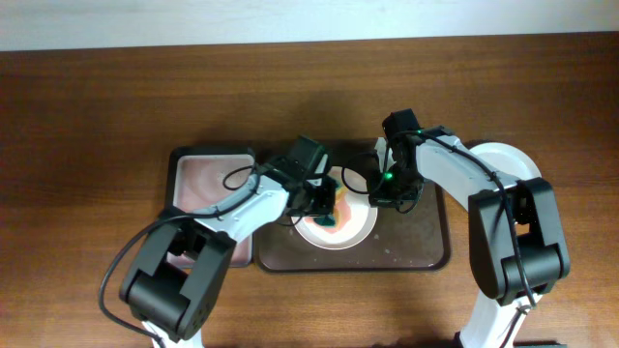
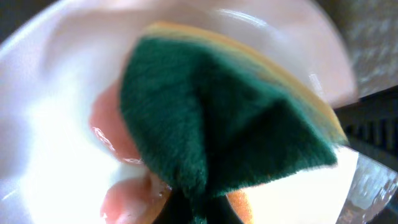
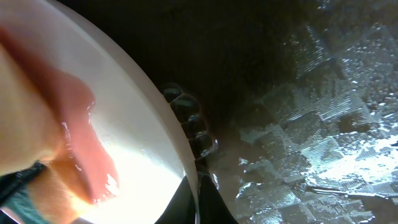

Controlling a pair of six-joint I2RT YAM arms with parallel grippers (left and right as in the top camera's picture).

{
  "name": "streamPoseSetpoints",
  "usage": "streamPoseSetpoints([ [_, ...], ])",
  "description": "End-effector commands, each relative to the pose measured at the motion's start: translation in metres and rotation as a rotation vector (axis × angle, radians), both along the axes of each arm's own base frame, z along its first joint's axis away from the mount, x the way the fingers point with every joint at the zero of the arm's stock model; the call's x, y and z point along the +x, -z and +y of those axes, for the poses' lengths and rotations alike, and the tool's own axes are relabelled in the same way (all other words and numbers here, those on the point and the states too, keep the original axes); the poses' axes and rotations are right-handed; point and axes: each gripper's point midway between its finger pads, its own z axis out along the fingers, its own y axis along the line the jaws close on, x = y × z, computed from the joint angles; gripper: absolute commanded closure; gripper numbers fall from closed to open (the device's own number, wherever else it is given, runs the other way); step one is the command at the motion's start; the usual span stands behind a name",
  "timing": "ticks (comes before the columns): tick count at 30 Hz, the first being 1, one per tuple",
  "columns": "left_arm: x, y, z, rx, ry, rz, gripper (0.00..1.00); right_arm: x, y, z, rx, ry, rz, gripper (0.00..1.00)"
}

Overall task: Clean dirty plates on tray and stack at the side
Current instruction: 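Scrub the last plate with the sponge in the left gripper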

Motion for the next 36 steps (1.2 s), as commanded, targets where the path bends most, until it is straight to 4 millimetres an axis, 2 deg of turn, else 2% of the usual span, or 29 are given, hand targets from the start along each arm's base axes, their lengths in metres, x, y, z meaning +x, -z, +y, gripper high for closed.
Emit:
streamPoseSetpoints([
  [1,0.009,0.003,0.041,0.081,-0.098,0.01,1.0,-0.002,0.01,-0.01,-0.045,0.003,0.015,0.96],
  [3,0.029,-0.014,0.045,0.07,-0.131,-0.056,1.0,-0.003,0.01,-0.01,-0.046,0.003,0.019,0.96],
  [5,0.044,-0.023,0.035,0.029,-0.132,-0.12,1.0,-0.004,0.01,-0.01,-0.046,0.003,0.019,0.96],
  [7,0.049,-0.028,0.024,0.001,-0.121,-0.156,1.0,-0.004,0.01,-0.01,-0.046,0.003,0.019,0.96],
  [11,0.042,-0.029,-0.017,-0.046,-0.036,-0.214,1.0,-0.004,0.01,-0.01,-0.046,0.003,0.019,0.96],
  [14,0.027,-0.018,-0.04,-0.044,0.022,-0.205,1.0,-0.004,0.01,-0.01,-0.047,0.003,0.023,0.96],
  [16,0.016,-0.01,-0.039,-0.025,0.011,-0.155,1.0,-0.004,0.01,-0.01,-0.047,0.003,0.023,0.96],
  [19,-0.011,0.006,-0.019,0.063,0.005,-0.025,1.0,-0.004,0.01,-0.01,-0.047,0.003,0.023,0.96],
  [23,-0.03,0.015,0.006,0.146,-0.011,0.074,1.0,-0.004,0.01,-0.01,-0.047,0.003,0.023,0.96],
  [26,-0.012,0.014,0.02,0.144,-0.064,0.054,1.0,-0.004,0.01,-0.01,-0.047,0.003,0.023,0.96],
  [28,0.01,0.009,0.021,0.101,-0.102,-0.004,1.0,-0.004,0.01,-0.01,-0.047,0.003,0.023,0.96],
  [30,0.034,-0.001,0.014,0.041,-0.12,-0.087,1.0,-0.004,0.01,-0.01,-0.047,0.003,0.023,0.96],
  [32,0.056,-0.015,-0.001,-0.031,-0.123,-0.193,1.0,-0.004,0.01,-0.01,-0.047,0.003,0.023,0.96],
  [34,0.067,-0.024,-0.013,-0.073,-0.116,-0.253,1.0,-0.004,0.01,-0.01,-0.047,0.003,0.023,0.96],
  [36,0.072,-0.024,-0.022,-0.097,-0.107,-0.286,1.0,-0.004,0.01,-0.01,-0.047,0.003,0.023,0.96],
])
